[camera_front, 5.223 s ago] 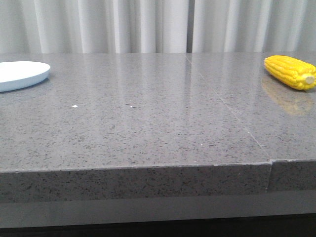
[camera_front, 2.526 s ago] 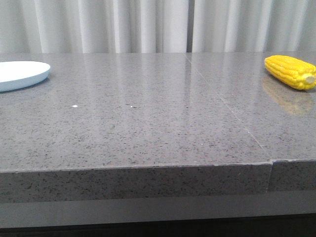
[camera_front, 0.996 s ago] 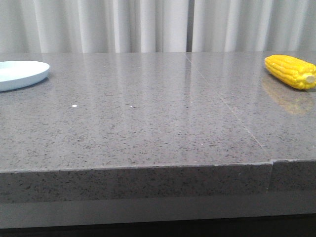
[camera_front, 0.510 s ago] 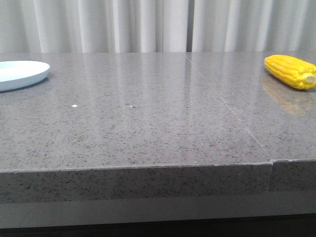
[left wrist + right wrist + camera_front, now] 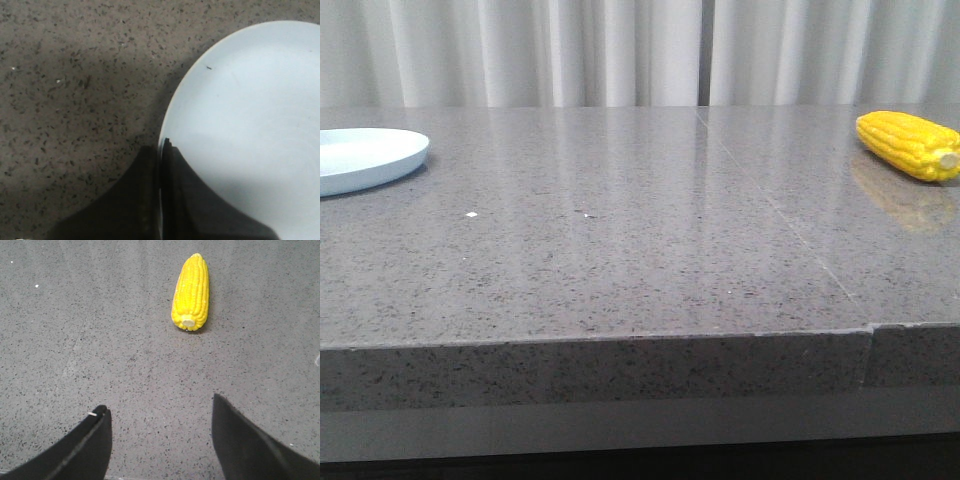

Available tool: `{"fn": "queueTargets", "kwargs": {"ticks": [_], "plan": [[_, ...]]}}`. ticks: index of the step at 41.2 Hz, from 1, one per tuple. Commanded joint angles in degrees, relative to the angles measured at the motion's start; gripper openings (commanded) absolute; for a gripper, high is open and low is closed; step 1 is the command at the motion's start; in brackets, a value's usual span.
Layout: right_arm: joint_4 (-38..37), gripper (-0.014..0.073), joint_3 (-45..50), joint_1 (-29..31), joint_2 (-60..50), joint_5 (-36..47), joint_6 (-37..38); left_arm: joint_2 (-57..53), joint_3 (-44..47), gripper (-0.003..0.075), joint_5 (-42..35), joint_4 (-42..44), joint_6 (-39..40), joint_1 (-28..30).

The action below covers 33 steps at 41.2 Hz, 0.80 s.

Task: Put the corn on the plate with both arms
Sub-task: 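Lower the left gripper to the rim of the white plate, then grip the plate rim with the left gripper and slide it toward the table center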

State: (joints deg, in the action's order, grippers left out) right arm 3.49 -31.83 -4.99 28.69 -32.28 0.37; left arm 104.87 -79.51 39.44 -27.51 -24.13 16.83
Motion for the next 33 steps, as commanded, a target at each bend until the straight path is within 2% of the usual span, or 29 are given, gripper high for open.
{"fn": "queueTargets", "kwargs": {"ticks": [1, 7, 14, 23, 33], "plan": [[0.15, 0.0469, -1.46, 0.22, 0.75, 3.79, -0.37, -5.82, -1.87, -0.002, 0.0, -1.88, -0.02, 0.02], [0.15, 0.0469, -1.46, 0.22, 0.75, 3.79, -0.37, -10.67, -1.87, -0.002, 1.9, -2.88, -0.13, -0.95], [0.15, 0.0469, -1.46, 0.22, 0.75, 3.79, -0.37, -15.59, -1.87, -0.002, 5.16, -3.89, -0.22, -4.93], [0.15, 0.0469, -1.46, 0.22, 0.75, 3.79, -0.37, -16.7, -1.87, -0.002, 5.46, -8.95, -0.22, -13.64], [0.15, 0.0469, -1.46, 0.22, 0.75, 3.79, -0.37, -13.27, -1.76, -0.002, 1.36, -9.22, -0.22, -23.82]]}}
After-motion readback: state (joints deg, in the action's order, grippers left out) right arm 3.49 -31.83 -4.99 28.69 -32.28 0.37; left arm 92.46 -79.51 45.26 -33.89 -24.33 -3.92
